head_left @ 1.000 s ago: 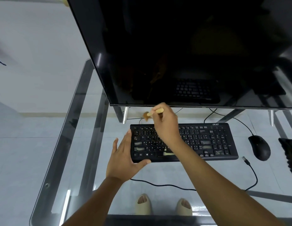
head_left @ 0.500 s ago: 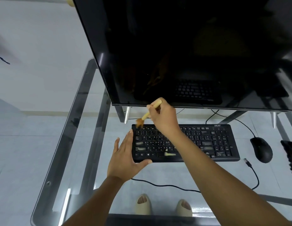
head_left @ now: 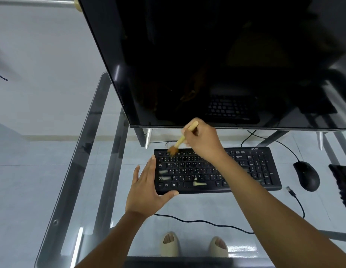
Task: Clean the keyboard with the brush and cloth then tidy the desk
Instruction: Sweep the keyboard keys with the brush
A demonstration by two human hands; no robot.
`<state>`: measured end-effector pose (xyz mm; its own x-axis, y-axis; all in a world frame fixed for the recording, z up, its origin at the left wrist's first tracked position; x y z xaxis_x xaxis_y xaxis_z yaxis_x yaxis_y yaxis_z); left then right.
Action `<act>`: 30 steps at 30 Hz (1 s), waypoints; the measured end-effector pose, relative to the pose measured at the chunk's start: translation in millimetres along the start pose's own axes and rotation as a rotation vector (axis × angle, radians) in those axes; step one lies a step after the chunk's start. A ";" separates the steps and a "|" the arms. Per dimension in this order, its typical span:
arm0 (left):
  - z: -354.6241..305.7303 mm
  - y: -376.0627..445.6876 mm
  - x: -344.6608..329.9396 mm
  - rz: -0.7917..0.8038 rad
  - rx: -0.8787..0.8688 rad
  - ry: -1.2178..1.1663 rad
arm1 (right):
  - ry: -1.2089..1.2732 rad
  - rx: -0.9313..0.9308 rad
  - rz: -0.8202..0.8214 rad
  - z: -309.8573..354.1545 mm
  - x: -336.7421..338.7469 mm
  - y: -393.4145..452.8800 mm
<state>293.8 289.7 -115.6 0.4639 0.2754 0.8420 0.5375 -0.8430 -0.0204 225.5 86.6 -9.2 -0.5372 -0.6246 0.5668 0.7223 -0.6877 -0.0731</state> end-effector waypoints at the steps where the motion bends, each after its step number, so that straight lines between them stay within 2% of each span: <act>1: 0.3 0.0 0.3 -0.001 0.000 0.004 | 0.013 -0.033 0.095 -1.1 -0.3 -1.5; 2: 1.2 -0.2 0.2 -0.001 0.002 0.006 | -0.034 -0.022 0.157 -1.3 -0.5 -4.9; 3: 1.5 -0.3 0.4 0.000 0.004 0.004 | -0.113 0.011 0.152 -4.0 -0.9 -6.3; 5: 1.5 0.0 0.3 0.006 0.006 -0.004 | -0.170 0.092 -0.033 -7.9 4.2 -9.7; 7: 1.2 0.6 -0.1 0.003 0.002 -0.011 | -0.100 0.121 -0.108 -10.6 10.2 -15.4; 10: 2.6 0.8 -0.3 -0.001 -0.001 -0.004 | -0.031 0.062 0.088 -13.1 9.0 -27.5; 14: 1.4 0.7 -1.0 -0.008 -0.013 -0.024 | -0.229 0.272 -0.031 -17.8 8.2 -43.0; 18: 2.0 -0.6 -0.9 -0.020 -0.021 -0.030 | -0.196 0.283 0.237 -13.7 -1.2 -75.0; 20: 1.3 -0.5 -1.1 -0.015 -0.022 -0.029 | -0.085 0.258 0.169 -17.2 0.6 -84.0; 22: 1.5 -0.5 -0.9 -0.015 -0.020 -0.032 | -0.098 0.254 0.073 -18.2 4.3 -86.3; 26: 2.3 -1.7 -0.7 -0.026 -0.032 -0.021 | -0.089 0.231 0.272 -16.3 1.2 -95.4; 28: 1.5 -0.8 -0.6 -0.017 -0.025 -0.020 | -0.052 0.239 0.166 -16.5 2.6 -94.0; 30: 2.1 -0.7 -1.1 -0.010 -0.018 -0.023 | -0.123 0.241 0.101 -15.3 5.6 -90.4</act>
<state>294.4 290.9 -117.7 0.4747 0.2937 0.8297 0.5291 -0.8485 -0.0023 150.5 139.6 -12.0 -0.4107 -0.6258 0.6631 0.8603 -0.5069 0.0544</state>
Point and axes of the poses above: each hand's wrist, its own y-axis towards the middle knuckle, its own x-axis out of the back of the hand, z = x × y, the point moved 1 cm from there along y, towards the middle knuckle, and after that the axes turned 1 degree about y, right-handed, at the moved point
